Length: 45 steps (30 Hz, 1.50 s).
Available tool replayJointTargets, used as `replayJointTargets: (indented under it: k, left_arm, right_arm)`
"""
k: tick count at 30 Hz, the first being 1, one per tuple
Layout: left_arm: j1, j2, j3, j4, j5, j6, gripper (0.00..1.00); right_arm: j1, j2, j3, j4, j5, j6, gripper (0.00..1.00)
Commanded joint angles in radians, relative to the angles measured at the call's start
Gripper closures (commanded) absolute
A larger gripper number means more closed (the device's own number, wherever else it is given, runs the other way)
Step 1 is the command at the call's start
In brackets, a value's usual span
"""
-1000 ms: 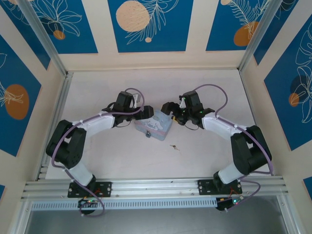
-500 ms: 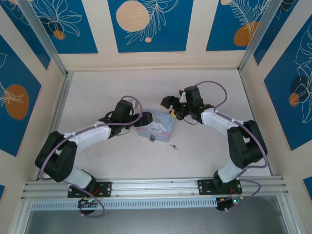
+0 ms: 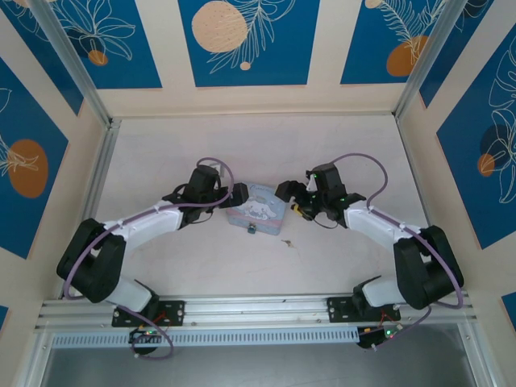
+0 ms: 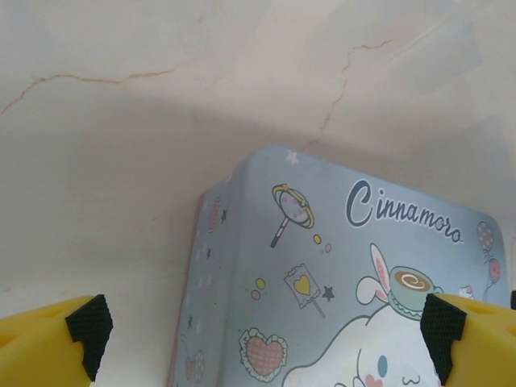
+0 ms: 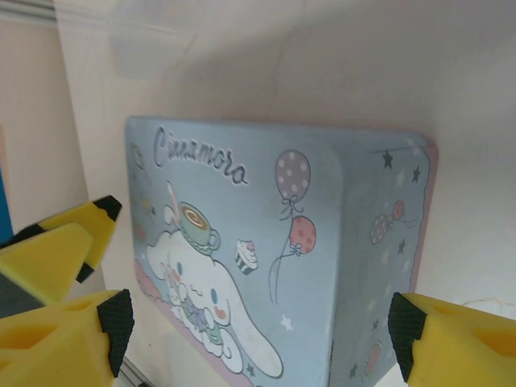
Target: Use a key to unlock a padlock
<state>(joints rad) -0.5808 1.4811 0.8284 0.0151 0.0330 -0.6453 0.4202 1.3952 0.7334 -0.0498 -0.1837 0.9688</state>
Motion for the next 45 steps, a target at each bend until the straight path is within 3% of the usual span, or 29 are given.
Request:
replayJointTargets:
  k: [1,9,14,18,22,30,32,35,38,42,45]
  left_arm:
    - [-0.004,0.008,0.02,0.012,0.024,0.013,0.01]
    - [-0.003,-0.018,-0.047,0.065,0.047,-0.022,0.01]
    - [-0.005,-0.029,-0.082,0.093,0.057,-0.049,0.01]
    - [-0.005,-0.045,-0.117,0.125,0.069,-0.082,0.01]
    - [-0.006,-0.071,-0.161,0.181,0.085,-0.135,0.01]
    - [-0.017,-0.108,-0.199,0.226,0.113,-0.192,0.01]
    - [-0.017,-0.129,-0.211,0.203,0.092,-0.192,0.0]
    - [-0.017,-0.188,-0.214,0.077,-0.032,-0.183,0.01]
    - [-0.012,-0.239,-0.207,-0.048,-0.145,-0.178,0.01]
    - [-0.011,-0.258,-0.198,-0.089,-0.158,-0.191,0.0]
    - [-0.011,-0.248,-0.186,-0.1,-0.143,-0.194,0.01]
  right_arm:
    - [0.024,0.053,0.064,0.011,-0.023,0.003,0.16]
    - [0.042,0.196,0.227,-0.006,-0.052,-0.002,0.16]
    - [0.033,0.222,0.238,-0.005,-0.057,-0.007,0.17]
    - [0.019,0.105,0.141,0.004,0.01,-0.006,0.18]
    - [0.018,-0.045,0.075,-0.157,0.129,-0.055,0.2]
    - [0.028,-0.153,-0.049,-0.329,0.138,-0.182,0.25]
    - [0.041,-0.162,-0.068,-0.344,0.148,-0.199,0.27]
    - [0.065,-0.162,-0.077,-0.372,0.177,-0.235,0.32]
    - [0.086,-0.137,-0.066,-0.389,0.189,-0.279,0.44]
    - [0.128,-0.059,-0.022,-0.403,0.202,-0.346,0.55]
    - [0.17,0.005,0.025,-0.433,0.24,-0.386,0.56]
